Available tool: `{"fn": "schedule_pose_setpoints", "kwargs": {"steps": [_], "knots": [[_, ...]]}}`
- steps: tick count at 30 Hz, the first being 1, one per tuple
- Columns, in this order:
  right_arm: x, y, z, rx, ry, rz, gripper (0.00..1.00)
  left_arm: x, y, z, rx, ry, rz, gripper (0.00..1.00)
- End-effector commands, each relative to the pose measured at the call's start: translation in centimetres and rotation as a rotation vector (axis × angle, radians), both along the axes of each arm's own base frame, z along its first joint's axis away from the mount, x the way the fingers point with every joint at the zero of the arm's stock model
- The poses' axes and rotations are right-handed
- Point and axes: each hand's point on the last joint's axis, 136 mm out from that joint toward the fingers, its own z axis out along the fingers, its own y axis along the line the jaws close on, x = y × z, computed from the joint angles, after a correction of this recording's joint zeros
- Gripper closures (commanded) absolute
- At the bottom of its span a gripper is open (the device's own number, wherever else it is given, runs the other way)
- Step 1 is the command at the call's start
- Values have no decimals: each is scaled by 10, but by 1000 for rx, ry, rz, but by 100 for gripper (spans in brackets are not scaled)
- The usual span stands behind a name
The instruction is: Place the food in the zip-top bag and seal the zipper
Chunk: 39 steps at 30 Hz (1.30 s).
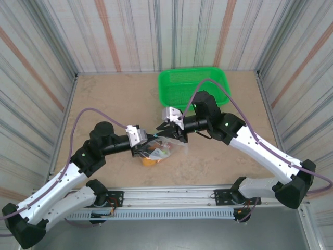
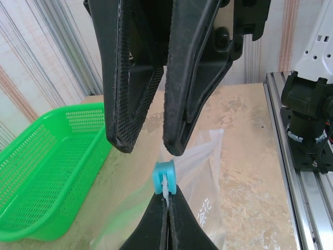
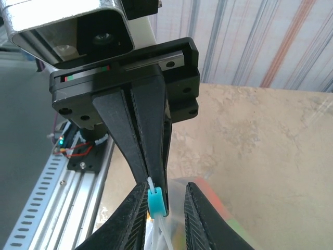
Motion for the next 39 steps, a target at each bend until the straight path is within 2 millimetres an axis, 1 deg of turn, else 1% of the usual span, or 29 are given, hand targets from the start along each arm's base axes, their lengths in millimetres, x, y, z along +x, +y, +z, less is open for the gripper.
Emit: {"fn": "schedule_pose_setpoints", "kwargs": {"steps": [1, 7, 11, 20, 25, 28, 31, 39], "knots": [[-4, 2, -8, 0, 63, 24, 75, -2, 0, 5, -15, -36, -13, 100], [-9, 4, -9, 14, 88, 52, 71, -2, 0, 5, -16, -32, -15, 100], [-9, 4, -10, 12, 93, 50, 71, -2, 0, 7, -22, -36, -15, 100], [-3, 7, -17, -10, 102, 34, 79, -3, 0, 8, -23, -34, -18, 100], [-1, 8, -20, -19, 108, 31, 79, -3, 0, 9, -27, -37, -22, 100], [-2, 8, -21, -19, 108, 32, 86, -4, 0, 7, -25, -34, -23, 100], [-3, 8, -20, -15, 108, 36, 91, -4, 1, 8, -26, -37, -20, 100], [-1, 6, -22, -22, 104, 19, 96, -2, 2, 10, -32, -43, -7, 100]]}}
